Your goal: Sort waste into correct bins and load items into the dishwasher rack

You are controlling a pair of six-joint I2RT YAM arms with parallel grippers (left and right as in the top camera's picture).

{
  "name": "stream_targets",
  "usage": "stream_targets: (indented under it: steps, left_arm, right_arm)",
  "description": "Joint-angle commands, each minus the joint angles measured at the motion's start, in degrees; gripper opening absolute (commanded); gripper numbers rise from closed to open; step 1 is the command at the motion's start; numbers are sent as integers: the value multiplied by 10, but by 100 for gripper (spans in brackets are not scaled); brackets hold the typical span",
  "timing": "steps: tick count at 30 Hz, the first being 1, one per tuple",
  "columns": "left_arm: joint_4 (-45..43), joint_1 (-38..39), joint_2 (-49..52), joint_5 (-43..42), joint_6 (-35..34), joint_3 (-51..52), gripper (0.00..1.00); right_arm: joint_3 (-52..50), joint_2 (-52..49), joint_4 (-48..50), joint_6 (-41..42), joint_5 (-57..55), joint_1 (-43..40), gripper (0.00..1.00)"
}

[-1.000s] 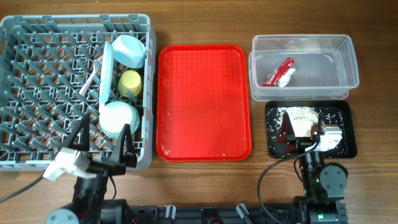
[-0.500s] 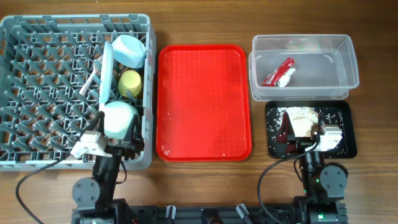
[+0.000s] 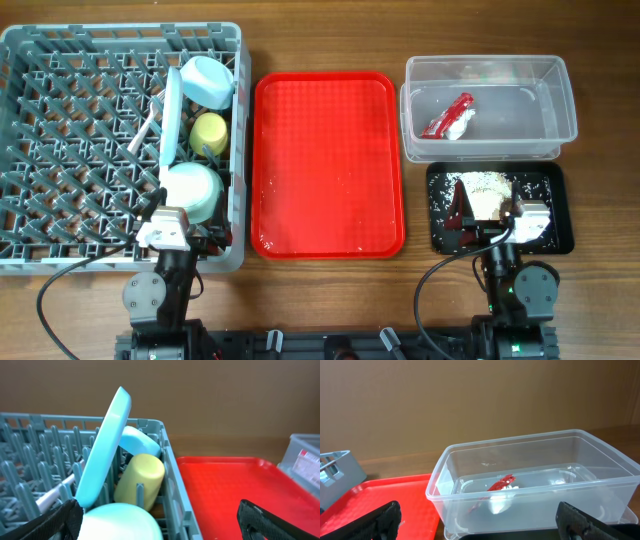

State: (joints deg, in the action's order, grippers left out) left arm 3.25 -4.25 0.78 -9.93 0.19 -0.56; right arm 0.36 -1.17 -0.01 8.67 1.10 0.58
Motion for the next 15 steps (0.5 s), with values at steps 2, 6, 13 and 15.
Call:
stream_targets:
  steps: [2,6,13,15]
  left_arm:
    - [4,-4,-6,12,58,2,100]
    - [4,-4,-6,12,58,2,100]
    - [4,-4,-6,12,58,2,100]
    - [4,-4,-6,12,58,2,100]
  right_arm:
    - [-1,2,2,-10,7,-3,100]
    - [-1,2,2,-10,7,-3,100]
    - [-1,2,2,-10,7,-3,100]
    - [-1,2,2,-10,7,-3,100]
